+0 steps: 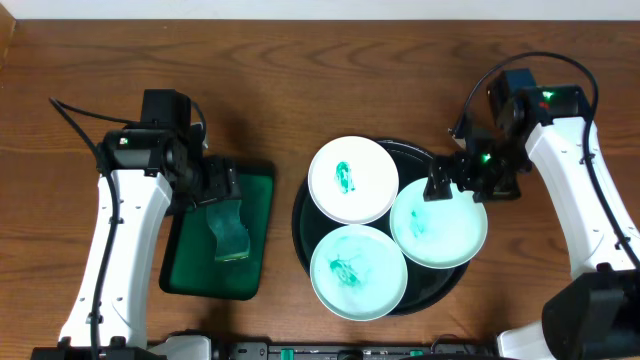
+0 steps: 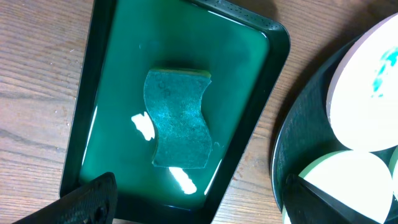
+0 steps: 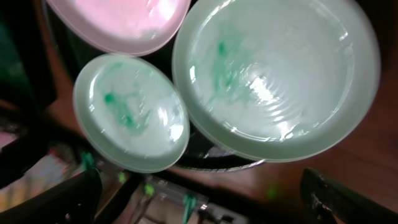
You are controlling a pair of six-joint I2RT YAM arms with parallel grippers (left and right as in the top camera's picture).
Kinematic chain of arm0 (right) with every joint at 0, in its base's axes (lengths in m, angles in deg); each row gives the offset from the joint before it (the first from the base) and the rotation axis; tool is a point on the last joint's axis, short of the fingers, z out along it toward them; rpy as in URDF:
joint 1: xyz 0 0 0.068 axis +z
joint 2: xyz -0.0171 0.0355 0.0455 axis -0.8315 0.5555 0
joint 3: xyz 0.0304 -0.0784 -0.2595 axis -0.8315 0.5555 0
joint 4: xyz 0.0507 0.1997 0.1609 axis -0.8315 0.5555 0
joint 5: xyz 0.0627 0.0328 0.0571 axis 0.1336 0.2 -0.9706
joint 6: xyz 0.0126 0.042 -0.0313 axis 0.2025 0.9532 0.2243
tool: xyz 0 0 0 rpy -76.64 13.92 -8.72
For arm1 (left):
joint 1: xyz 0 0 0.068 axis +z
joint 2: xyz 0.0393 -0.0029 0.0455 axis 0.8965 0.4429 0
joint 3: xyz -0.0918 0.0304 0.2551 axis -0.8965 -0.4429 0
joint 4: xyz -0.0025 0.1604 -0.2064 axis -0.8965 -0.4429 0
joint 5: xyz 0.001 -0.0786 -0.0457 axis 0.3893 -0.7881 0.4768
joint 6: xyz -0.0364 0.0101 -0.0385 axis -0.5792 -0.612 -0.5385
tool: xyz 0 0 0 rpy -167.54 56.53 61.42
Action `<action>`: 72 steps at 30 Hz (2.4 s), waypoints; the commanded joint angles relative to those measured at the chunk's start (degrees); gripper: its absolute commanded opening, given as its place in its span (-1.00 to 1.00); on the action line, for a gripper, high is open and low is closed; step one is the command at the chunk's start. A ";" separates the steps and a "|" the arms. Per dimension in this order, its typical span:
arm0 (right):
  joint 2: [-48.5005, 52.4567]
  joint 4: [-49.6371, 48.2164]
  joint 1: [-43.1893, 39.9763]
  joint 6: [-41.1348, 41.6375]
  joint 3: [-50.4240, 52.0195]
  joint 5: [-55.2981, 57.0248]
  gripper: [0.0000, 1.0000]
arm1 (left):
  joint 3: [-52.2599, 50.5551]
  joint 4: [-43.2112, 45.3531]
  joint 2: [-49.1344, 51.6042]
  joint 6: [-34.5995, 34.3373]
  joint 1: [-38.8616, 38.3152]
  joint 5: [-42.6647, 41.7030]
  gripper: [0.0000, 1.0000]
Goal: Clean dirty plates on tray and stack at the side
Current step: 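Raise the right arm and reach toward the top-right plate rim, then lower the left gripper and grasp the green sponge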
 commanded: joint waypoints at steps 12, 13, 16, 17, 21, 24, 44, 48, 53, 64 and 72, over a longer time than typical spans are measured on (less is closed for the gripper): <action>-0.70 -10.29 -0.07 0.15 -0.74 2.08 0.98 | 0.94 1.20 0.00 -0.31 0.26 -0.35 1.00; -0.70 -10.40 -0.07 0.20 -0.74 2.03 0.99 | 0.94 1.73 0.00 -0.31 0.26 -0.35 1.00; -0.68 -10.27 -0.07 0.24 -0.72 1.90 0.98 | 0.94 2.25 0.00 -0.33 0.26 -0.39 1.00; -0.68 -10.23 -0.07 0.24 -0.74 1.84 0.98 | 0.94 2.23 0.00 -0.33 0.24 -0.37 1.00; -0.68 -10.10 0.42 0.20 -0.72 -0.09 0.98 | 0.94 3.02 0.00 -0.31 0.26 -0.37 1.00; -0.68 -10.25 1.22 0.20 -0.72 -0.44 0.98 | 0.94 4.28 0.00 -0.31 0.26 -0.37 1.00; -0.68 -6.21 1.86 0.20 -0.63 -0.44 0.99 | 0.94 6.51 0.00 -5.22 0.24 9.62 0.62; -0.68 -6.38 1.88 0.20 -0.63 -0.44 0.98 | -0.24 3.96 0.02 -12.50 0.24 9.60 0.38; -0.68 -6.49 1.86 0.20 -0.63 -0.44 0.99 | -6.01 4.33 0.15 -12.72 0.26 9.75 0.62; -0.68 -6.80 2.32 0.22 -0.63 -0.48 0.98 | -21.07 17.70 0.52 -11.54 0.24 4.70 0.59; -0.68 -6.21 3.21 0.22 -0.63 -0.48 0.99 | -21.86 22.21 8.41 -10.05 0.24 -0.79 0.37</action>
